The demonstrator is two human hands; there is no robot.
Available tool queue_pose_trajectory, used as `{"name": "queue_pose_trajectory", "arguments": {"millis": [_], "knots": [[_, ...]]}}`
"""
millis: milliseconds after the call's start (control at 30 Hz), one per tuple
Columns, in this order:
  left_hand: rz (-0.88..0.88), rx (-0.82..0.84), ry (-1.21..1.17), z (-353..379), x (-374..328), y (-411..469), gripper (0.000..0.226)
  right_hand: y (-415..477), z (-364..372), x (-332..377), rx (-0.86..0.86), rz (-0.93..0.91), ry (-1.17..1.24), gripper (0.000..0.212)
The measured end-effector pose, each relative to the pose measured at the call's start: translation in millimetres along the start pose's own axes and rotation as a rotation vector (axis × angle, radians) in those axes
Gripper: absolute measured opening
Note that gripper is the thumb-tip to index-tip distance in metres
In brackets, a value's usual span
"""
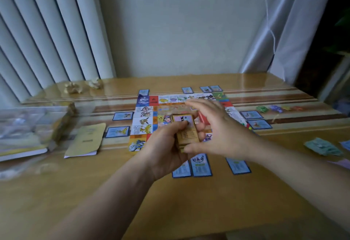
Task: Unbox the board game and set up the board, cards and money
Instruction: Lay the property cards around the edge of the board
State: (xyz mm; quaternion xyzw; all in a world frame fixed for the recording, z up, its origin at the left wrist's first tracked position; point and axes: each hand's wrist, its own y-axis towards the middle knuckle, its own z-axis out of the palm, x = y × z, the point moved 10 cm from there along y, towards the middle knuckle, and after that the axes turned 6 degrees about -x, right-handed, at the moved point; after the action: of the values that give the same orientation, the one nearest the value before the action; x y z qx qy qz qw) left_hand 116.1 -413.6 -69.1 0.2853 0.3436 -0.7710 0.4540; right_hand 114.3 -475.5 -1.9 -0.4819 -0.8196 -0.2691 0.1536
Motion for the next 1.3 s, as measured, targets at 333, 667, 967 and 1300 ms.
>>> {"name": "queue_pose_trajectory", "arguments": {"millis": [333, 667, 967, 1300], "knots": [[-0.056, 0.3, 0.097, 5.4, 17.3, -17.9, 0.035, -10.7, 22.3, 10.1, 0.074, -0.08, -0.109, 0.109], [-0.079, 0.397, 0.079, 0.0, 23.3, -19.6, 0.054, -12.8, 16.0, 10.4, 0.004, -0.143, 0.138, 0.099], [-0.116, 0.244, -0.004, -8.0, 16.6, -16.9, 0.042, -4.5, 18.2, 6.6, -0.019, -0.176, 0.037, 0.078], [0.136, 0.032, 0.111, -6.0, -6.8, 12.0, 0.023, 3.8, -2.6, -44.1, -0.093, 0.23, 0.263, 0.077]]}}
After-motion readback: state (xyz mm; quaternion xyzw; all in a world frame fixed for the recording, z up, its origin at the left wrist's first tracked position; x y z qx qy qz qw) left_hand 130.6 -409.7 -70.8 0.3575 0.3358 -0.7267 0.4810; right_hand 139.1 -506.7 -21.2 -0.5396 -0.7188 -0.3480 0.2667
